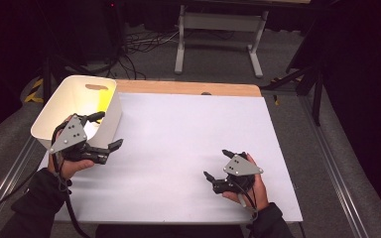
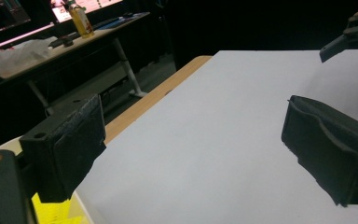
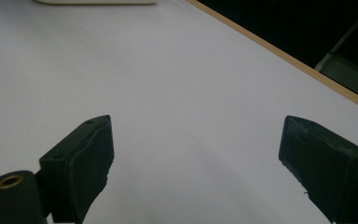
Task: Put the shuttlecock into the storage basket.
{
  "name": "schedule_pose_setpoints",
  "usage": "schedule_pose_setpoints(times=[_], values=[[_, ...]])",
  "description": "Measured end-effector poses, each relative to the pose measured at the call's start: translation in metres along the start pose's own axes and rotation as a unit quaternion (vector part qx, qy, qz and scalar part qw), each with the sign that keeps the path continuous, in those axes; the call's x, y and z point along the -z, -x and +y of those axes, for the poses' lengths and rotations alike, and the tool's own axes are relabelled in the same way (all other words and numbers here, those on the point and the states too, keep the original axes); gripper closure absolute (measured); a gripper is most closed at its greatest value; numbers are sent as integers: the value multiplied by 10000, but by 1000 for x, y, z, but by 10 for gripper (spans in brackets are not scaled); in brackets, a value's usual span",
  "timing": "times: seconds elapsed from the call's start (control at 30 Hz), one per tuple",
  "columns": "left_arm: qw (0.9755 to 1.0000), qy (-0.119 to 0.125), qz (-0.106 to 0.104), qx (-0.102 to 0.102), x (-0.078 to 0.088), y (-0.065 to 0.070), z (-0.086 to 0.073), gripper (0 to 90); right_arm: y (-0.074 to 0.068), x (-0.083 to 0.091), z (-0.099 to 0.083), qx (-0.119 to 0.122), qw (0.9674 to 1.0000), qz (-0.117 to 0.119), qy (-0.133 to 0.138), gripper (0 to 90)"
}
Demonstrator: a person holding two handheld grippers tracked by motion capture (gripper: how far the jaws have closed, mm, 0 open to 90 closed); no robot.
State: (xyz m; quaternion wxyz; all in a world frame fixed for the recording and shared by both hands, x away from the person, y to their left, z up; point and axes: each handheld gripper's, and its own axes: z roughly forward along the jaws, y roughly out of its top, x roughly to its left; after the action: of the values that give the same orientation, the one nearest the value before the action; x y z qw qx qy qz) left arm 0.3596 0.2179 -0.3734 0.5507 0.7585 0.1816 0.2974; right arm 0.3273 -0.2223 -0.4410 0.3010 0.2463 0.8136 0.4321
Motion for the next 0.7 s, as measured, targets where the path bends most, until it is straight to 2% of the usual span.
schedule_pose_setpoints(times=[0.1, 0.2, 0.5, 0.63, 0.7], values=[[9999, 0, 59, -115, -1, 7, -2, 69, -1, 1, 1, -5, 10000, -2, 22, 108], [10000, 21, -15, -90, -2, 14, -6, 68, -1, 1, 1, 6, 10000, 10, 26, 107], [9994, -142, -101, -310, -11, 31, -17, 65, -4, 1, 2, 50, 10000, 10, 30, 107], [9991, -130, -111, -395, -13, 38, -23, 63, -6, 1, 2, 99, 9999, -3, 41, 107], [9992, -114, -148, -347, -13, 40, -25, 64, -6, 1, 2, 110, 9999, -13, 36, 107]])
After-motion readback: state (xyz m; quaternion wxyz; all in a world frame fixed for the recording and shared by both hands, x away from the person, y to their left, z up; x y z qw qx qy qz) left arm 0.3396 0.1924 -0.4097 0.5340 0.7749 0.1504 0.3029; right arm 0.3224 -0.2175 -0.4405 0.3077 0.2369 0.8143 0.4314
